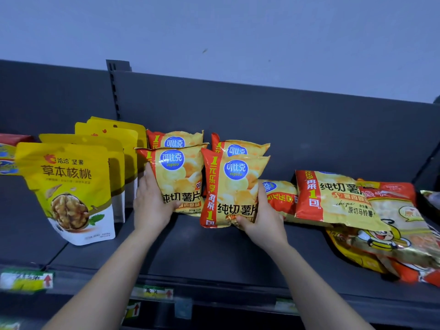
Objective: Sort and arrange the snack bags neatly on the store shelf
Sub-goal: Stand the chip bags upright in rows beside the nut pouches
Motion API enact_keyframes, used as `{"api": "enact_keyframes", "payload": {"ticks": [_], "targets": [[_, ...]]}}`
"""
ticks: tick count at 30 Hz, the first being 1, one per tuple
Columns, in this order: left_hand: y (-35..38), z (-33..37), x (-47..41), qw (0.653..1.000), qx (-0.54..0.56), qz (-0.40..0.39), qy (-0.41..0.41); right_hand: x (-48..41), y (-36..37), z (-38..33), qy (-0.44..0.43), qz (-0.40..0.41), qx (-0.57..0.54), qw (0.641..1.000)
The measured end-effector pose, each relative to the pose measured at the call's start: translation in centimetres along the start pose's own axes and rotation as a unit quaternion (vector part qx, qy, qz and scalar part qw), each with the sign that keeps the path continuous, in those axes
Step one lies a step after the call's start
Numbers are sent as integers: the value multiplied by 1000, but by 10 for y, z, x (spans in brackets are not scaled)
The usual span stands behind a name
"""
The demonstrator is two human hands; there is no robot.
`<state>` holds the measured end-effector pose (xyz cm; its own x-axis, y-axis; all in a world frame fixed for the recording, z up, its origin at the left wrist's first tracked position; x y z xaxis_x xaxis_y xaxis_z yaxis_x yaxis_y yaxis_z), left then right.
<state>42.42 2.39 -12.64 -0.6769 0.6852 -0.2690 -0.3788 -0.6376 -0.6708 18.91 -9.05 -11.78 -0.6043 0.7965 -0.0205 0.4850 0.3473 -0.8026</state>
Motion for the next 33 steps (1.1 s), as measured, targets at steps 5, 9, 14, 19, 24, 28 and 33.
{"api": "enact_keyframes", "payload": {"ticks": [5,9,14,19,24,28,33], "targets": [[-12,-10,-6,999,0,-17,36,-2,5,6,1,21,56,998],[-16,-16,-7,997,12,-31,66,-1,3,10,3,26,105,994],[-17,-19,-7,997,11,-52,63,2,6,10,0,39,150,988],[-12,-15,3,999,-27,-32,25,7,10,9,-2,60,141,988],[-14,-3,18,996,-85,22,34,18,7,6,-37,108,126,985],[-16,19,26,989,-113,44,90,25,-1,1,-67,117,149,980],[-12,76,33,976,-96,32,195,38,-34,-5,-131,212,201,947]]}}
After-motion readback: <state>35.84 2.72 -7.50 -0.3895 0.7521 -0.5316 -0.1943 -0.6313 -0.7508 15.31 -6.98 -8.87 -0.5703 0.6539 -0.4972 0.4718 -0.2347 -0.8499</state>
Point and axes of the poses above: each hand's wrist, its own x-axis away from the middle knuckle, its own y-axis out of the palm, z = x × y, the point moved 4 cm from there along -x, towards the middle knuckle, and after that the axes turned 14 degrees about -z, right-handed, at the moved point
